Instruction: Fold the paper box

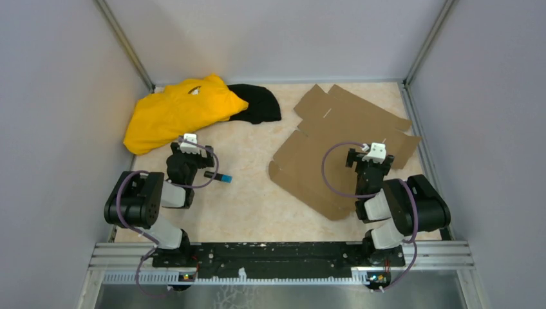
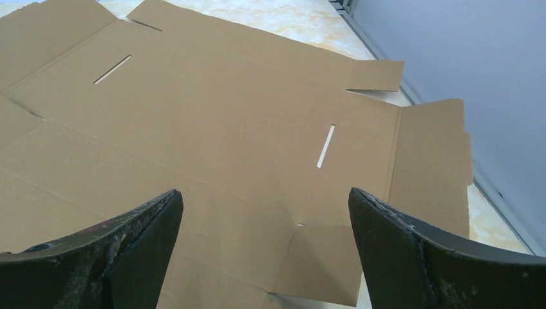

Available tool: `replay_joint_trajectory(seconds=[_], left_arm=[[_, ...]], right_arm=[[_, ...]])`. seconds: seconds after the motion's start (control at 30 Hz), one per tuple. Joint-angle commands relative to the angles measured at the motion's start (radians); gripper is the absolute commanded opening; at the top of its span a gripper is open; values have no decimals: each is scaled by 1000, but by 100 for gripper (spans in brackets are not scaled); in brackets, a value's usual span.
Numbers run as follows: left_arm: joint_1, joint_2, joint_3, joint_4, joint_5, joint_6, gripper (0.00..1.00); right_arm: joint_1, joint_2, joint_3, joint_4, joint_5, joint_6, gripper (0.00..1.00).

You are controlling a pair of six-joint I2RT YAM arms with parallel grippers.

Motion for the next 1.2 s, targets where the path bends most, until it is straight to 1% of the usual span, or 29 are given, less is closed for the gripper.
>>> replay_joint_trajectory(seconds=[0.0,0.47,0.5,0.57,0.63,0.7,0.73,0.77,0.8,0.87,0.9,0.97,1.0,1.03,1.07,1.1,1.17], left_arm=[[6,3,9,39,18,-15,99],[4,-14,0,50,25,-4,99],[2,-37,1,28,30,0,99],[-4,-102,21,-73,25,2,99],[-18,-160,52,-184,16,3,99],[-26,-192,89,-248,24,18,99],[-28,-216,116,-302,47,8,99],[-35,-245,135,-354,66,-14,99],[-46,-273,147,-371,82,-32,99],[-82,-322,161,-374,100,-58,99],[-106,-336,181,-376,99,-67,99],[-150,-338,234,-383,133,-67,99],[-175,-330,271,-407,154,-58,99],[-200,-322,311,-434,169,-46,99],[-226,-316,362,-470,182,-37,99],[-256,-310,417,-516,179,-36,99],[-310,-308,544,-613,156,-70,99]], right_arm=[[-10,-21,20,35,-17,14,99],[-10,-21,20,36,-17,14,99],[-10,-22,22,30,-15,15,99],[-15,-27,44,-15,26,37,99],[-16,-50,25,1,18,37,99],[-15,-105,-7,27,20,29,99],[-12,-160,-13,-3,13,23,99],[-10,-228,-9,-72,-3,17,99],[-10,-314,2,-160,-28,12,99],[-7,-478,53,-371,-69,16,98],[-5,-553,89,-479,-65,27,98],[-5,-664,194,-723,-37,123,99],[-5,-702,279,-818,-52,153,99],[-5,-732,329,-918,-104,171,99],[-4,-754,427,-1005,-175,177,99],[-5,-765,505,-1083,-236,215,99],[-5,-774,661,-1284,-296,304,99]])
